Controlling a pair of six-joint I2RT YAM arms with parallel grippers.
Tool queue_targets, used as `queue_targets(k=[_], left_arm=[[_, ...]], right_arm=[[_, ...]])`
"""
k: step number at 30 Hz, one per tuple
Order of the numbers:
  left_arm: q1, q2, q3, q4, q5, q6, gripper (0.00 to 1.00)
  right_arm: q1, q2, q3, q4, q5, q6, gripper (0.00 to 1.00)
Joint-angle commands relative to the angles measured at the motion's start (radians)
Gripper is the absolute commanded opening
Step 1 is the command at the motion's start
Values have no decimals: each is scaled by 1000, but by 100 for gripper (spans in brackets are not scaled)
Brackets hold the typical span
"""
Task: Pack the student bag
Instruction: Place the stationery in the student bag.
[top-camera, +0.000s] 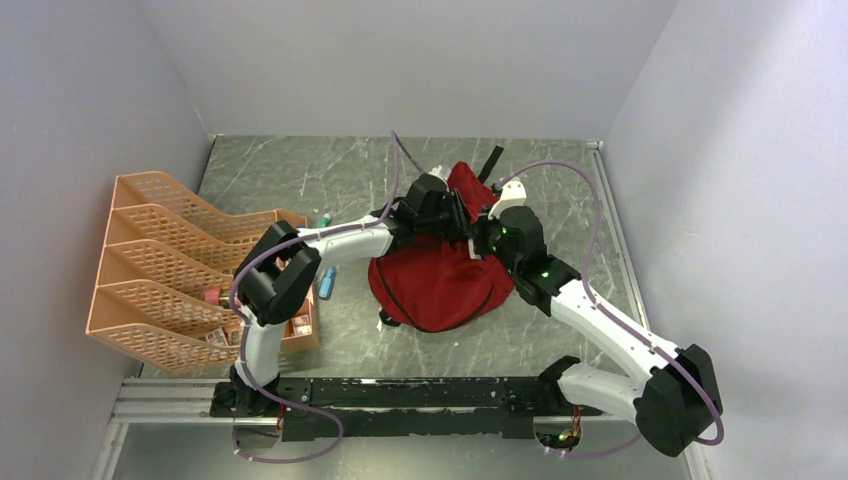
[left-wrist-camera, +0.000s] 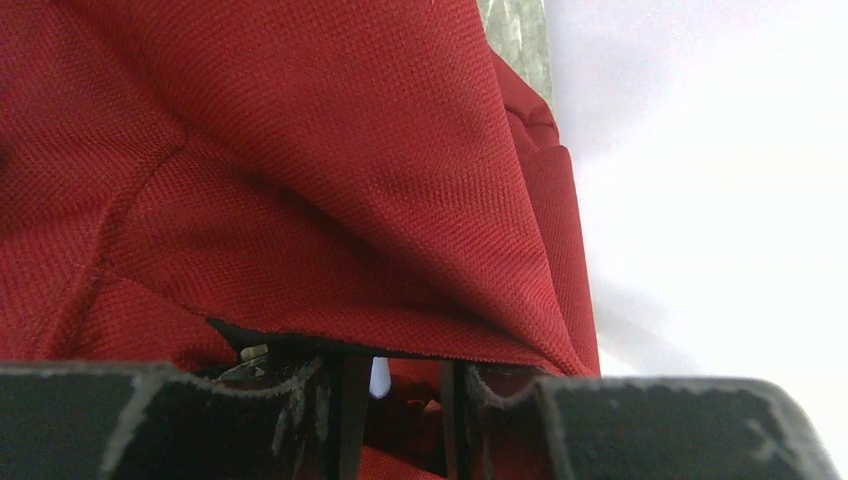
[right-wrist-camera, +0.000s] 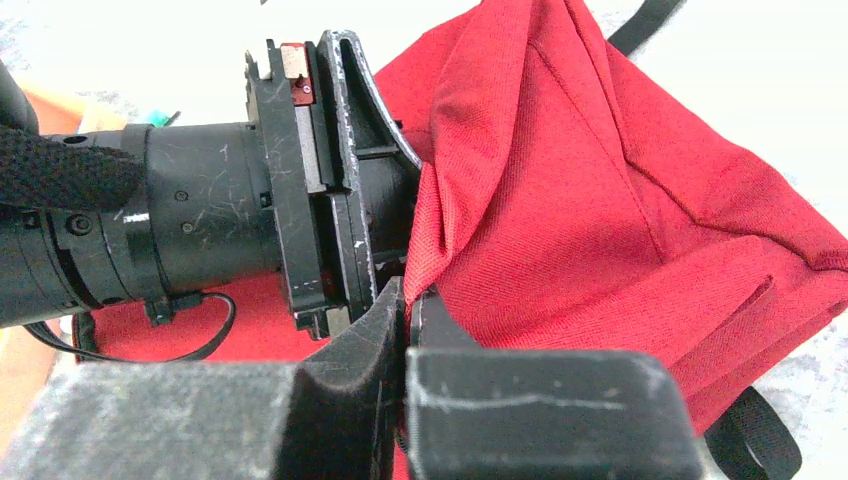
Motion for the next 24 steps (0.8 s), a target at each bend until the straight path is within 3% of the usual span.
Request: queue_targets(k=[1,8,12,19,24], left_arm=[[24,-64,-3,-14,-59,36,36],[18,-224,-184,-65,11,112,35],[12,-376,-331,-106,-15,159,34],[16,-617,-447,-323,-228,274,35],[74,-650,-433,-569,-396,324,40]], right_arm=[[24,-41,-11,22,-36,8,0],[23,-57,-29,43,8,-2,0],[23,-50,-35,48,14,5,0],[24,-45,-48,59,22,1,0],[24,-49,-49,53,19,0,0]])
